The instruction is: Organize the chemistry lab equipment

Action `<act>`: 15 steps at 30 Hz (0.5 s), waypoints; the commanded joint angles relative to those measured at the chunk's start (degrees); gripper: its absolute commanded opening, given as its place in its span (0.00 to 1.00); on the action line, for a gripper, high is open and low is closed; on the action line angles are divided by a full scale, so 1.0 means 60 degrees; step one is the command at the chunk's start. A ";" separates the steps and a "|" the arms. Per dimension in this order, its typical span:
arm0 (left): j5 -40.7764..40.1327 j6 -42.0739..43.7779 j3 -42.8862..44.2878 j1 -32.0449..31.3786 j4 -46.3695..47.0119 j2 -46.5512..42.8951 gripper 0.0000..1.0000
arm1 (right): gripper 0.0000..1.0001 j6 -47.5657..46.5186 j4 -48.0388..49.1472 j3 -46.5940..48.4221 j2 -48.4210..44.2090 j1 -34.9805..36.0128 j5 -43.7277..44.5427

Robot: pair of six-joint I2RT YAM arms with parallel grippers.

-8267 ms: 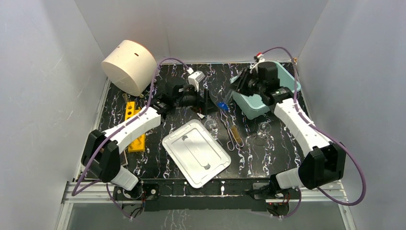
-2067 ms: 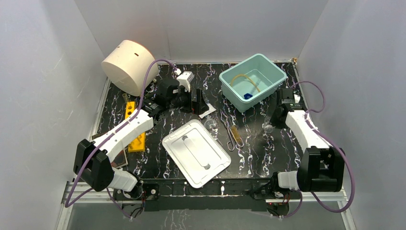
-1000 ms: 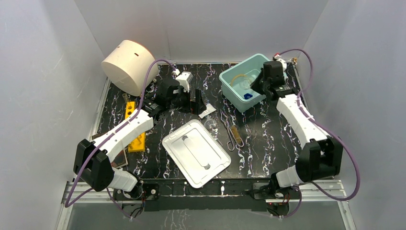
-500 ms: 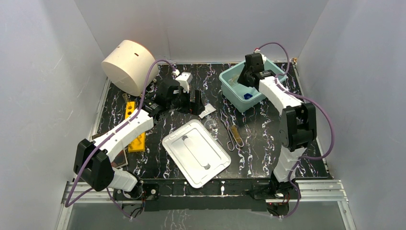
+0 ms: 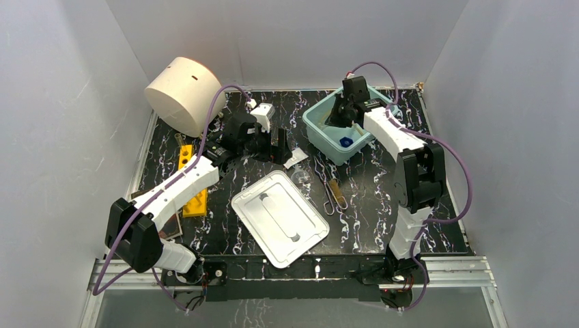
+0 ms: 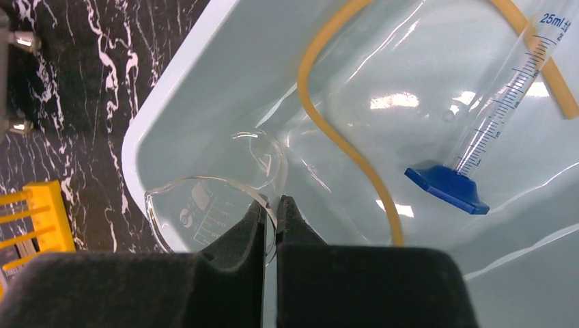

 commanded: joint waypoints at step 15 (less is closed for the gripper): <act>-0.0259 0.0054 -0.0111 0.0092 -0.0241 -0.0271 0.98 | 0.00 -0.0708 -0.1315 0.2483 0.0965 -0.0118 0.4543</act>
